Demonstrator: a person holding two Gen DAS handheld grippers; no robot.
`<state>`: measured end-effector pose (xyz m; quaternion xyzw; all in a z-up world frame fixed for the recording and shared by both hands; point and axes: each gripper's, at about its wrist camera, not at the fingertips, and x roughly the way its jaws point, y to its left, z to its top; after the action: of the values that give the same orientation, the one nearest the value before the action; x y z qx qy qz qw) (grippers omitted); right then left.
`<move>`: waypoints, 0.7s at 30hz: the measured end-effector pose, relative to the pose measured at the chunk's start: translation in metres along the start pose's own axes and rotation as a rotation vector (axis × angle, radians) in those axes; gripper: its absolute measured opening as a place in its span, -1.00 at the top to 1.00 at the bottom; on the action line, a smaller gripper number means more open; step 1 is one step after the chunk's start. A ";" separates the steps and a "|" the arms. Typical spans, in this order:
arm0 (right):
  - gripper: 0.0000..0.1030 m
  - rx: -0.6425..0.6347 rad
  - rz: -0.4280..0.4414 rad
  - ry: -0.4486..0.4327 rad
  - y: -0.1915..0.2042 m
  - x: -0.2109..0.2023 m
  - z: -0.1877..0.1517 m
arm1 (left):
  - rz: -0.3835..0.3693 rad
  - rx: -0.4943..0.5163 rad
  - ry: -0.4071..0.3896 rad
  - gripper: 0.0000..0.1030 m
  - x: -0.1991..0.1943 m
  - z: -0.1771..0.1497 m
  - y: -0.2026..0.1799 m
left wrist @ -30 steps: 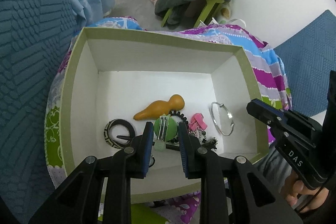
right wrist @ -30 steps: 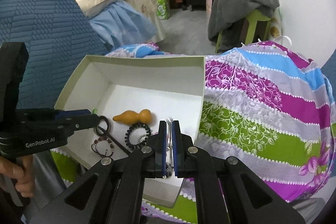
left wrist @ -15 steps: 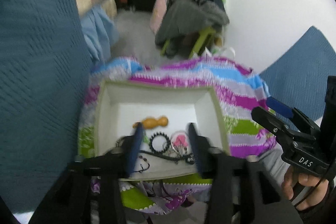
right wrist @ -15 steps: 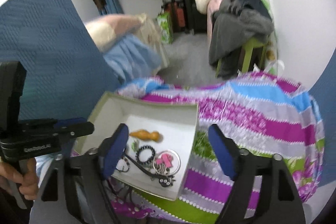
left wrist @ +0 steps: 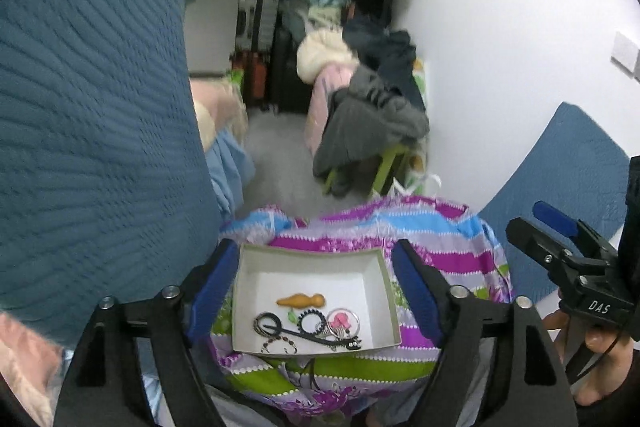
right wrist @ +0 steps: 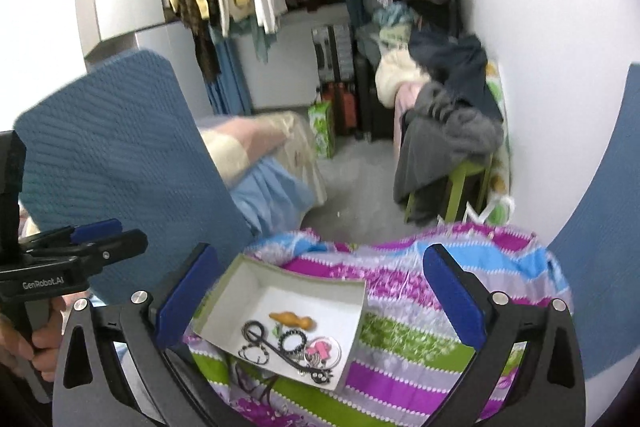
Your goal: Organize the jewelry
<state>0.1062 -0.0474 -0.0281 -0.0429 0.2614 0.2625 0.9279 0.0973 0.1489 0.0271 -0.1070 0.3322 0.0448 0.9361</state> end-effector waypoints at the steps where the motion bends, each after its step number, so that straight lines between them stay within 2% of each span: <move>1: -1.00 -0.003 -0.004 -0.017 0.002 -0.010 0.002 | 0.005 0.003 -0.011 -0.66 -0.009 0.000 -0.003; 8: -1.00 -0.044 -0.018 -0.078 0.014 -0.061 -0.005 | 0.057 0.017 -0.068 -0.73 -0.055 -0.012 -0.018; 10: -1.00 -0.050 -0.014 -0.085 0.016 -0.070 -0.012 | 0.059 0.013 -0.078 -0.84 -0.061 -0.017 -0.020; 11: -1.00 -0.049 -0.012 -0.086 0.017 -0.073 -0.015 | 0.063 0.012 -0.084 -1.00 -0.066 -0.021 -0.023; 15: -1.00 -0.054 -0.014 -0.083 0.021 -0.085 -0.030 | 0.046 -0.003 -0.095 -0.99 -0.081 -0.036 -0.026; 21: -1.00 -0.063 -0.024 -0.079 0.024 -0.092 -0.051 | 0.064 -0.001 -0.097 -0.99 -0.094 -0.056 -0.031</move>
<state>0.0035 -0.0805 -0.0238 -0.0650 0.2157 0.2610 0.9387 -0.0050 0.1046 0.0493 -0.0947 0.2899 0.0802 0.9490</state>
